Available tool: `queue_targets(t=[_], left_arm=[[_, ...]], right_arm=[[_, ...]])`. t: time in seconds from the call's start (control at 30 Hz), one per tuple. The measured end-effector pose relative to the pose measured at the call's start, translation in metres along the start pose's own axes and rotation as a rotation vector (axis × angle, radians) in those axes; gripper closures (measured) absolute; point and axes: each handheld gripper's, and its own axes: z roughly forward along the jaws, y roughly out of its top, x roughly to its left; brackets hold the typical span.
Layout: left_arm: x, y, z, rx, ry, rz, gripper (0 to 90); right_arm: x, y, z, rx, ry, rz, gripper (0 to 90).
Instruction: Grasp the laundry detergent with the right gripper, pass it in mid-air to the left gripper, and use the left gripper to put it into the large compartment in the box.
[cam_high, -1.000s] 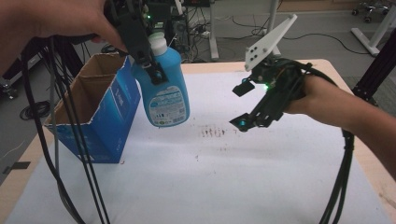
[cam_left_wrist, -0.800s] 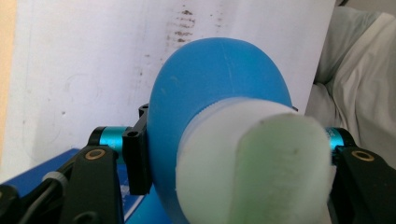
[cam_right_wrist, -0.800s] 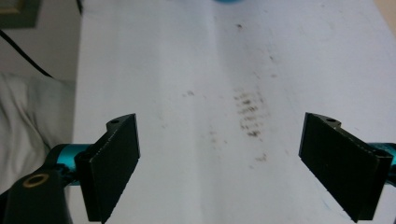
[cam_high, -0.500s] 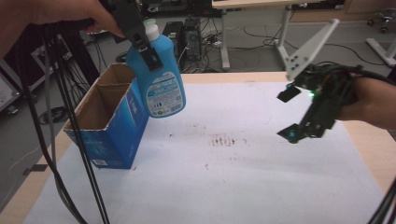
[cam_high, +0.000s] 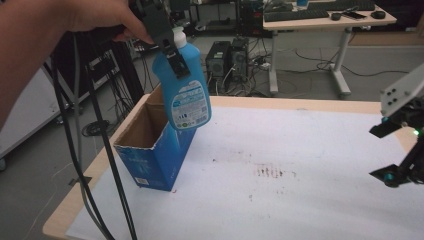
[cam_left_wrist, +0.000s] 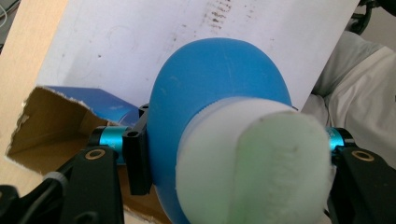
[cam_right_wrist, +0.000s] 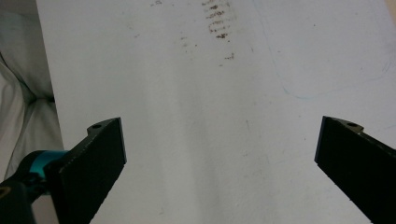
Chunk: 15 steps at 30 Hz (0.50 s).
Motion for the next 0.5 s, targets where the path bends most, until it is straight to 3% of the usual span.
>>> queue_targets(t=[0.33,0.5], left_arm=[[0.010,-0.031,-0.014,0.008,0.028,-0.063,38.2],[0.015,-0.047,-0.024,-0.015,0.036,-0.094,38.2]], right_arm=[[0.001,-0.002,-0.002,-0.016,0.004,-0.010,1.3],[0.000,-0.002,-0.003,-0.016,0.013,-0.008,1.3]])
